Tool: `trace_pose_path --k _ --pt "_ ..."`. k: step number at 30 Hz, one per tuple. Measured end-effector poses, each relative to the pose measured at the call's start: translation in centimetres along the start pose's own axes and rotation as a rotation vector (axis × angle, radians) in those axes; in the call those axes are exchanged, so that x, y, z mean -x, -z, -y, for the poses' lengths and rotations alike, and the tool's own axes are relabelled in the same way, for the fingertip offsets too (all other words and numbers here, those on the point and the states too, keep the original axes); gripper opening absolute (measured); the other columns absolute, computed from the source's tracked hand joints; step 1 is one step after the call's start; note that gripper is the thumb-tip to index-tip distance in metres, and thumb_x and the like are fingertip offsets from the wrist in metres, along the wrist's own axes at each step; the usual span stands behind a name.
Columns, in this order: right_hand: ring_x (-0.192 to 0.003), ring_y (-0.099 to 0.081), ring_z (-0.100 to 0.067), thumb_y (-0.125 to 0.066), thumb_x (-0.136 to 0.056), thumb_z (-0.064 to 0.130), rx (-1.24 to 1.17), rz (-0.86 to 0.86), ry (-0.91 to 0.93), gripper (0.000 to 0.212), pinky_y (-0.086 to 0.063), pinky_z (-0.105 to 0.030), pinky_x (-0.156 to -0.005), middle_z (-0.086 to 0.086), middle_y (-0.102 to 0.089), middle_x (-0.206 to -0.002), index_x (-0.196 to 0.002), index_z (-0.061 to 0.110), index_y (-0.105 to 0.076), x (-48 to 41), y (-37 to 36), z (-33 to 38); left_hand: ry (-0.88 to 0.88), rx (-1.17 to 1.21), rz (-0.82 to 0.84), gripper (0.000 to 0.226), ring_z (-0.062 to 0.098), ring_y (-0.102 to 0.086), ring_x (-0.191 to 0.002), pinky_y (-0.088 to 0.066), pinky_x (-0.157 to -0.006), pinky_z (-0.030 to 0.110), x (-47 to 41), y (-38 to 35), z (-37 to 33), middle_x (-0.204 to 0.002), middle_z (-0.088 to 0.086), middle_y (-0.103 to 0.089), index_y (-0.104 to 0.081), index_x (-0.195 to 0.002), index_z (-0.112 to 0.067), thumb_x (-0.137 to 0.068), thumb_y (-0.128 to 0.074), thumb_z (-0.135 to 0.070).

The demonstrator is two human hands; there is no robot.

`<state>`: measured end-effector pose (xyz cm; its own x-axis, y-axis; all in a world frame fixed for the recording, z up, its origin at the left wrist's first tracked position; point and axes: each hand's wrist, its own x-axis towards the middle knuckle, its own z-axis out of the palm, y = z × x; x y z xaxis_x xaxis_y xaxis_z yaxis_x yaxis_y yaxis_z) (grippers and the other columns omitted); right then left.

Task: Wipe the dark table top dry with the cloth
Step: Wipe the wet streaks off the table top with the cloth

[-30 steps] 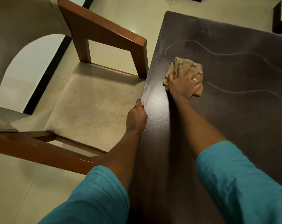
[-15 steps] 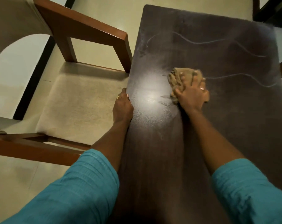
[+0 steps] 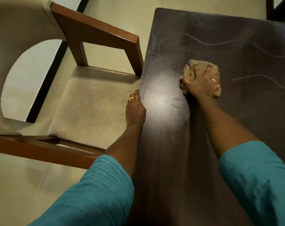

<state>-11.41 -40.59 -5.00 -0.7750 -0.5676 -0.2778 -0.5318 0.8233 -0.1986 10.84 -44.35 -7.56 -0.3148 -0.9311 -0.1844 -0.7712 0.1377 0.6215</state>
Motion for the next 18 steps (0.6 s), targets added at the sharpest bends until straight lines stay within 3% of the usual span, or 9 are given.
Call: trace_pose_path --k 5,10,13,18 --pt "-0.143 0.004 -0.045 -0.044 -0.084 0.068 0.075 0.052 0.307 0.073 -0.006 -0.063 -0.110 -0.002 0.005 -0.161 -0.146 0.047 -0.013 3.5 -3.3 5.0 -0.080 -0.147 -0.069 0.045 0.033 -0.049 -0.119 -0.044 -0.099 0.042 -0.3 -0.6 0.5 -0.139 0.017 -0.044 -0.033 -0.141 -0.007 -0.096 -0.034 -0.012" --pt "-0.144 0.000 -0.043 -0.038 -0.087 0.064 0.149 0.032 0.454 0.065 -0.015 -0.059 -0.109 0.001 0.000 -0.161 -0.145 0.049 -0.014 9.1 -5.3 2.8 -0.151 -0.229 -0.074 0.049 0.029 -0.042 -0.127 -0.037 -0.104 0.041 -0.3 -0.8 1.0 -0.144 0.010 -0.041 -0.033 -0.142 -0.015 -0.094 -0.043 -0.015" --pt "-0.144 -0.004 -0.040 -0.039 -0.088 0.062 0.161 0.011 0.420 0.064 -0.019 -0.056 -0.107 0.001 0.000 -0.161 -0.146 0.049 -0.013 11.0 -4.9 -1.3 -0.269 -0.246 -0.113 0.041 0.030 -0.043 -0.126 -0.032 -0.104 0.042 0.2 -0.6 1.2 -0.138 0.011 -0.050 -0.045 -0.135 -0.012 -0.094 -0.040 -0.010" --pt "-0.144 -0.006 -0.039 -0.037 -0.091 0.061 0.154 -0.054 0.176 0.063 -0.020 -0.058 -0.107 -0.002 -0.003 -0.161 -0.147 0.046 -0.013 9.7 -2.9 -8.6 -0.367 -0.250 -0.110 0.039 0.030 -0.050 -0.121 -0.032 -0.101 0.043 0.5 -0.6 1.1 -0.129 0.011 -0.058 -0.054 -0.126 -0.010 -0.091 -0.039 -0.007"
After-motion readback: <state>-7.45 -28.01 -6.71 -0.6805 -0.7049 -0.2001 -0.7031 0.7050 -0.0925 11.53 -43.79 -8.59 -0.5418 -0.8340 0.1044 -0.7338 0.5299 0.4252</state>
